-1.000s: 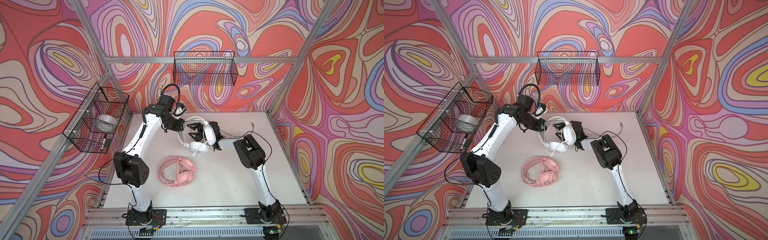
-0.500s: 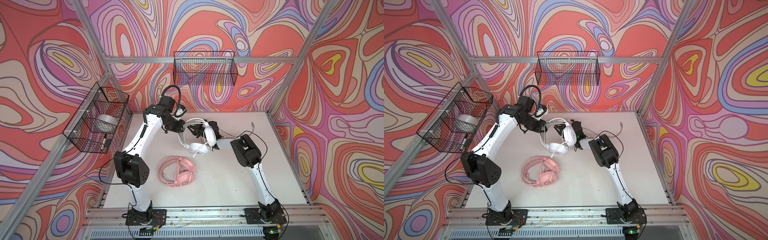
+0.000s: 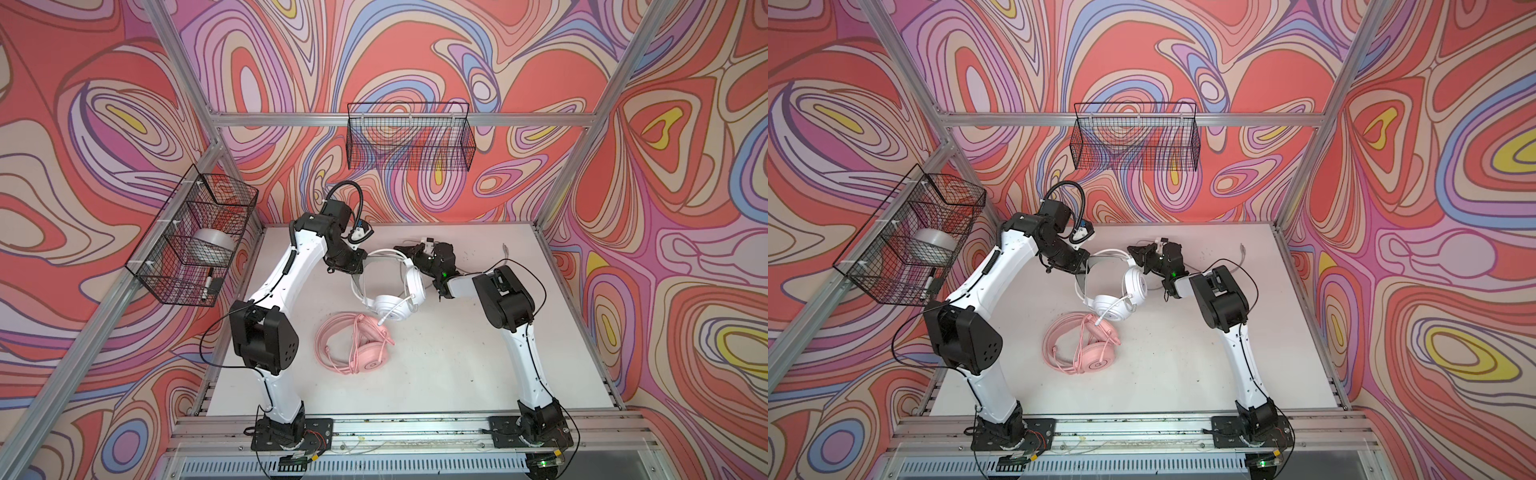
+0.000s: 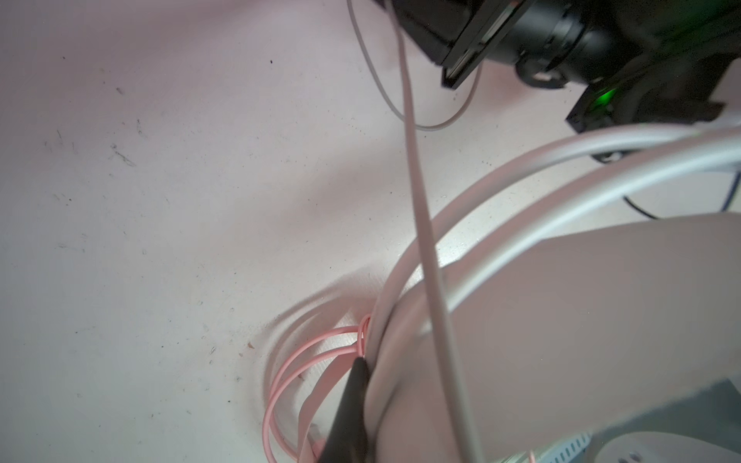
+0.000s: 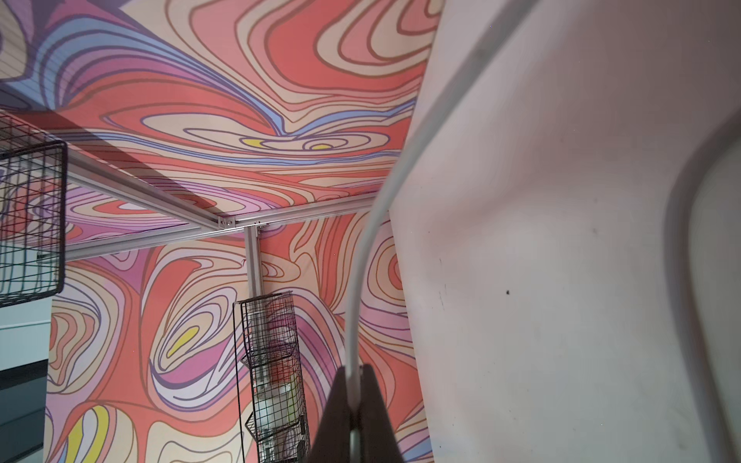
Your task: Wrap the headphones
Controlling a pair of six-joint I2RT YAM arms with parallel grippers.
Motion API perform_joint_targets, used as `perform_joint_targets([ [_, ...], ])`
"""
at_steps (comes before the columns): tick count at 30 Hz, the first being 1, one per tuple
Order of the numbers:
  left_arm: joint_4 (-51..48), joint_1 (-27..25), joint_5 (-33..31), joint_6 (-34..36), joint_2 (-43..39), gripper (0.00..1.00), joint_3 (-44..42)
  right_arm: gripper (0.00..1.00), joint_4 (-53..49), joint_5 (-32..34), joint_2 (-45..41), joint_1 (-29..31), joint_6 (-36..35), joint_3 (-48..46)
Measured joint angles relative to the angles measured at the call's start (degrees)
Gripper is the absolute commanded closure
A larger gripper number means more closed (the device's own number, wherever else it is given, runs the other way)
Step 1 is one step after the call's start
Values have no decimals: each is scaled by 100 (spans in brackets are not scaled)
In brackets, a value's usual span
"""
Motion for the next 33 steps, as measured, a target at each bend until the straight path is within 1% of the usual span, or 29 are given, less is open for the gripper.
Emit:
perform_joint_targets([
  [3, -35, -22, -205, 31, 0, 100, -107, 100, -463, -131, -400, -122, -540, 15],
  [7, -57, -87, -492, 92, 0, 100, -136, 100, -1239, -249, -940, -116, -1392, 131],
  [11, -59, -138, -719, 127, 0, 100, -146, 100, -1733, -323, -1231, -111, -1993, 227],
  [17, -59, -203, -1113, 190, 0, 100, -192, 100, -2347, -385, -1272, -144, -2597, 291],
  [24, -55, -203, -1447, 190, 0, 100, -238, 100, -3021, -518, -1453, -164, -3292, 640],
  [28, -55, -203, -1587, 188, 2, 100, -236, 100, -3147, -553, -1749, -205, -3521, 713],
  [33, -55, -203, -1668, 125, 33, 100, -229, 100, -3134, -584, -2000, -404, -3611, 754],
])
